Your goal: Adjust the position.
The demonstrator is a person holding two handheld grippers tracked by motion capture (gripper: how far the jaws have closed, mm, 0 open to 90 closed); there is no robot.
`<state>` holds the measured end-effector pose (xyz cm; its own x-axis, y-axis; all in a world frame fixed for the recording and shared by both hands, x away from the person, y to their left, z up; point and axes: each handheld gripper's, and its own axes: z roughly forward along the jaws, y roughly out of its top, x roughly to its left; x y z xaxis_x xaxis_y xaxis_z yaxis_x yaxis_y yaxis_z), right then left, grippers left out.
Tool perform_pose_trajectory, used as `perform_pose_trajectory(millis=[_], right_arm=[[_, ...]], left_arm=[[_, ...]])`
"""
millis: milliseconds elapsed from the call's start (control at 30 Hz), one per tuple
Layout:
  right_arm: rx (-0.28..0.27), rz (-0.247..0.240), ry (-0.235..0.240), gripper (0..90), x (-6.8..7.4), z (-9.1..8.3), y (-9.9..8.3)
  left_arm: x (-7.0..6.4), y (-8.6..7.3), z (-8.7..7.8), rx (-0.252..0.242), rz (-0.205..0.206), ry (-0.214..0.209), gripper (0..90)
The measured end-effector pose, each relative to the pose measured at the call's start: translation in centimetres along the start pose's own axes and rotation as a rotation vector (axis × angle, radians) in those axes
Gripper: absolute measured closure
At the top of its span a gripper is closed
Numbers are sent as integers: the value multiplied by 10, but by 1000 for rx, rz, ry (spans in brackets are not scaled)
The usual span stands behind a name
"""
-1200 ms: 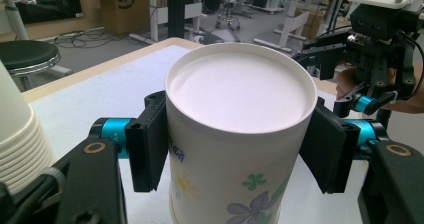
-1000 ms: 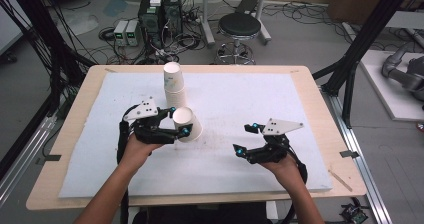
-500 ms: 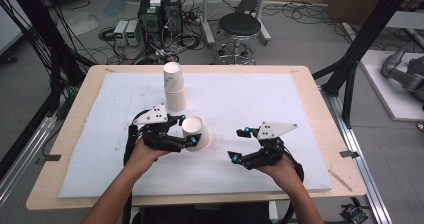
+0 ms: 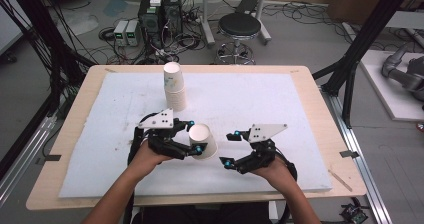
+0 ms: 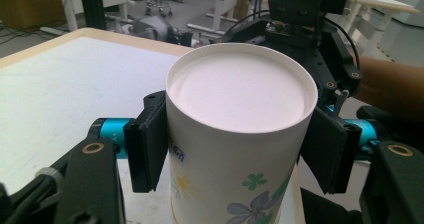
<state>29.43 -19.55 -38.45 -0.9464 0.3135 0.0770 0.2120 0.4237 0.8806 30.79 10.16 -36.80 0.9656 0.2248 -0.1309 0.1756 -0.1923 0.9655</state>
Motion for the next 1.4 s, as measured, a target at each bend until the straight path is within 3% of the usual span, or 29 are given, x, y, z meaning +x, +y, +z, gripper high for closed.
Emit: perform_pose_trajectory(millis=[600, 900, 967, 1000, 1067, 1267, 1400], right_arm=[[2, -22, 84, 203, 5, 17, 7], [-14, 3, 140, 210, 5, 24, 9], [-19, 5, 137, 216, 4, 24, 9], [-28, 2, 162, 277, 3, 24, 8], [-39, 8, 179, 289, 2, 24, 7], [-36, -7, 171, 337, 3, 24, 7], [-23, -3, 164, 346, 1, 22, 7]], left_arm=[[-5, 1, 16, 2, 26, -89, 342], [-8, -1, 22, -12, 13, -133, 342], [-8, -1, 22, -14, 12, -132, 342], [-7, -1, 22, -18, 9, -135, 342], [-7, -1, 22, -23, 8, -134, 343], [-8, -1, 21, -17, 27, -117, 350], [-8, -1, 19, -14, 14, -62, 207]])
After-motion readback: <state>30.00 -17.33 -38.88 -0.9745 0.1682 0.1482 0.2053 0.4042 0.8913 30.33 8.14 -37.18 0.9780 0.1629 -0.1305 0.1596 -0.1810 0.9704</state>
